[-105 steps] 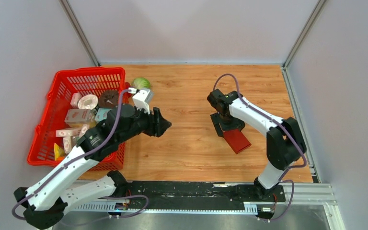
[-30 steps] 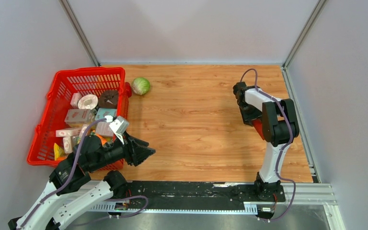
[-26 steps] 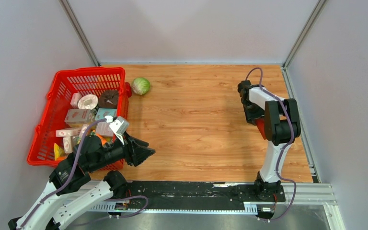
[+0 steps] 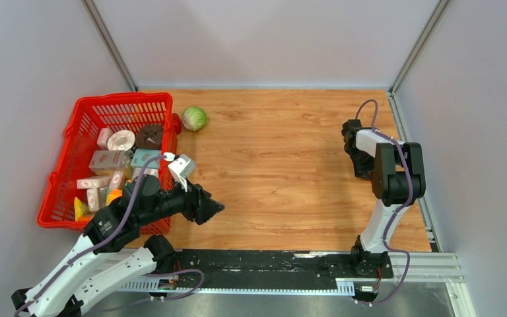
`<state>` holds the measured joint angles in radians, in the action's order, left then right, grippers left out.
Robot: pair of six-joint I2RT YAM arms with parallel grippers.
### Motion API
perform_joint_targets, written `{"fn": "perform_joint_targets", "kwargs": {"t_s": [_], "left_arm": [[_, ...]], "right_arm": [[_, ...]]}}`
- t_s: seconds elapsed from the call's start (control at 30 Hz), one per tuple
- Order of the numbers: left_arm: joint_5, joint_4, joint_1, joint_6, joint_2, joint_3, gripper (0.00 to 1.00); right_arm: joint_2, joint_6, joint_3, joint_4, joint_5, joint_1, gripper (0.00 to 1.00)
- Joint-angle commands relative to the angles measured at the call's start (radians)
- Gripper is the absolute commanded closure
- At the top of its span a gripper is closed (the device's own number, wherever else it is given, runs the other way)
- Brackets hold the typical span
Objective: Fold the paper box
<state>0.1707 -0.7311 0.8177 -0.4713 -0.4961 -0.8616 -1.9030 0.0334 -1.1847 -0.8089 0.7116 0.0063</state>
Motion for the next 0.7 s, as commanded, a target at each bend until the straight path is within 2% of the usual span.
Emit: {"fn": "perform_joint_targets", "kwargs": {"t_s": [0.0, 0.23, 0.37, 0.67], "left_arm": [[-0.002, 0.041, 0.001, 0.019, -0.004, 0.007, 0.26], [-0.022, 0.010, 0.000, 0.028, 0.031, 0.004, 0.25], [-0.040, -0.011, 0.000, 0.033, 0.044, 0.001, 0.25], [-0.010, -0.017, 0.000, 0.025, 0.028, -0.031, 0.25]], "right_arm": [[-0.007, 0.036, 0.052, 0.020, 0.020, 0.018, 0.30], [-0.048, 0.005, 0.017, 0.054, 0.012, 0.003, 0.33], [-0.056, -0.003, 0.008, 0.057, 0.023, -0.054, 0.40], [-0.082, -0.018, 0.000, 0.097, 0.034, -0.104, 0.41]]}}
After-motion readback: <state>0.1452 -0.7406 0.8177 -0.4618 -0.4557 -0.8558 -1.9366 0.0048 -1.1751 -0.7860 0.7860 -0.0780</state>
